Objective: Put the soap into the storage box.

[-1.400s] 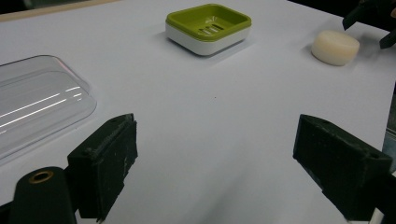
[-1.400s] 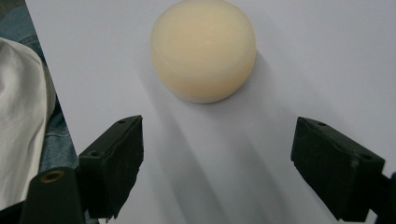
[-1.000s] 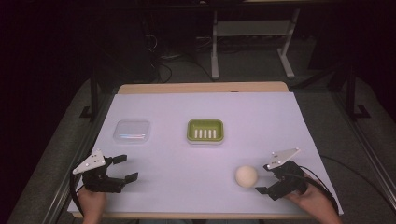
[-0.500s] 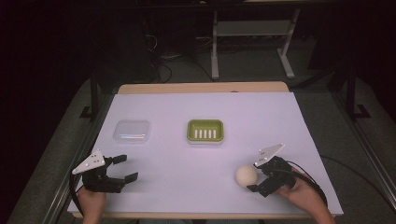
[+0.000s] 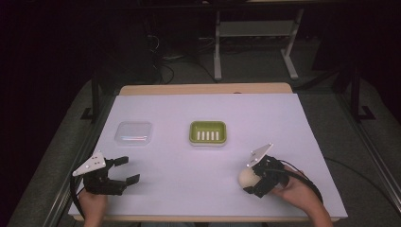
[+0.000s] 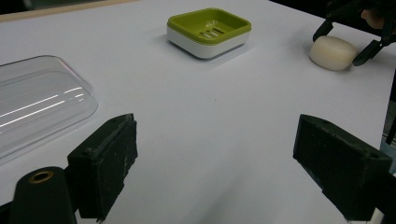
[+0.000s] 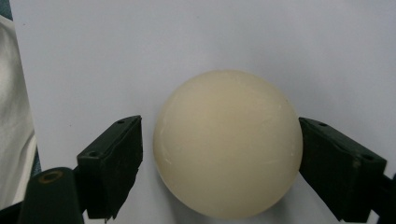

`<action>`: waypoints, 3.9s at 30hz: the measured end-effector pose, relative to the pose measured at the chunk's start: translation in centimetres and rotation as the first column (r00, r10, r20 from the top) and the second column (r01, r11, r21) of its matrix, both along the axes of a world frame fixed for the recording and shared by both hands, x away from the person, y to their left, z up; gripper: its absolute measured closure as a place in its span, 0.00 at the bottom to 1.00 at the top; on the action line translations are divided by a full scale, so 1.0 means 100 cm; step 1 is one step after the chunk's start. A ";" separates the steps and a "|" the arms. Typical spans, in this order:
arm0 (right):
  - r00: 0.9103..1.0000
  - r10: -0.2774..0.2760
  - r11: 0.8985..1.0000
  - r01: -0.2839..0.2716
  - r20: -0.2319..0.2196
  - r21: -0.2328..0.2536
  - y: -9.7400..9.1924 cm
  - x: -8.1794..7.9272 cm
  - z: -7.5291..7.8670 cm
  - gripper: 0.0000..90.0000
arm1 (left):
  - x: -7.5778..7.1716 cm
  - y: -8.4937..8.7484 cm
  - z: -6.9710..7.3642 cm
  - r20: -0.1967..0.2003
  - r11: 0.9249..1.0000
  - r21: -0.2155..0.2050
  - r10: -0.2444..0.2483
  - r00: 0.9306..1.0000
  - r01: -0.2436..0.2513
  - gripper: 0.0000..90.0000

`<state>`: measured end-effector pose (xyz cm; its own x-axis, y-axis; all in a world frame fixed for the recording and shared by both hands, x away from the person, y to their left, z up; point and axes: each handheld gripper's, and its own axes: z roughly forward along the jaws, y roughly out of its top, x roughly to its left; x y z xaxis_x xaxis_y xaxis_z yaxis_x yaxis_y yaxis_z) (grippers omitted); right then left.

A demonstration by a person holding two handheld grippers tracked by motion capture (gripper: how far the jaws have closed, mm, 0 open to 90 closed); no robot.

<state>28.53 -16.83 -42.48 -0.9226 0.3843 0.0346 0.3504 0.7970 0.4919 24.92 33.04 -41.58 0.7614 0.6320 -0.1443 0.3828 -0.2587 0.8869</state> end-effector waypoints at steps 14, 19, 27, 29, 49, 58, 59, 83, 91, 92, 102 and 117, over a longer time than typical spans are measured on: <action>1.000 0.012 1.000 -0.012 0.006 -0.022 0.006 0.003 -0.002 0.24 | 0.000 0.001 0.000 0.000 1.000 -0.004 0.001 1.000 -0.001 0.15; 1.000 0.016 0.999 -0.016 0.014 -0.038 0.007 0.003 -0.001 0.25 | 0.000 0.001 0.000 0.000 1.000 -0.007 0.001 1.000 -0.001 0.15; 1.000 0.021 0.999 -0.020 0.020 -0.043 0.008 0.003 -0.001 0.25 | 0.000 0.002 0.000 -0.001 1.000 -0.017 0.003 1.000 -0.003 0.15; 0.999 0.026 0.999 -0.025 0.018 -0.048 0.009 0.003 0.000 0.26 | 0.000 0.002 0.000 0.000 1.000 -0.016 0.003 1.000 -0.003 0.15; 0.997 0.072 0.997 -0.072 0.024 -0.005 0.022 0.015 0.024 0.26 | 0.000 0.002 0.000 0.002 1.000 -0.015 0.003 1.000 -0.003 0.15; 0.996 0.082 0.997 -0.082 0.024 0.003 0.028 0.025 0.030 0.26 | 0.000 0.002 0.000 0.000 1.000 -0.018 0.004 1.000 -0.004 0.15; 0.996 0.081 0.997 -0.081 0.024 0.006 0.029 0.026 0.031 0.26 | 0.001 0.002 0.000 0.000 1.000 -0.018 0.004 1.000 -0.004 0.15; 0.995 0.095 0.994 -0.096 0.022 0.045 0.040 0.052 0.049 0.26 | 0.001 0.003 0.000 0.006 1.000 -0.016 0.000 1.000 0.000 0.15; 0.993 0.112 0.993 -0.113 0.032 0.044 0.047 0.058 0.057 0.26 | 0.001 0.002 0.001 0.005 1.000 -0.019 0.002 1.000 -0.002 0.15; 0.993 0.117 0.992 -0.118 0.032 0.041 0.049 0.059 0.058 0.26 | 0.001 0.002 0.001 0.003 1.000 -0.019 0.003 1.000 -0.003 0.15; 0.991 0.128 0.991 -0.130 0.031 0.040 0.056 0.066 0.063 0.26 | 0.001 0.002 0.001 0.002 1.000 -0.019 0.002 1.000 -0.002 0.15; 0.988 0.146 0.988 -0.148 0.040 0.053 0.068 0.080 0.074 0.26 | 0.001 0.002 0.001 0.002 1.000 -0.017 0.003 1.000 -0.003 0.15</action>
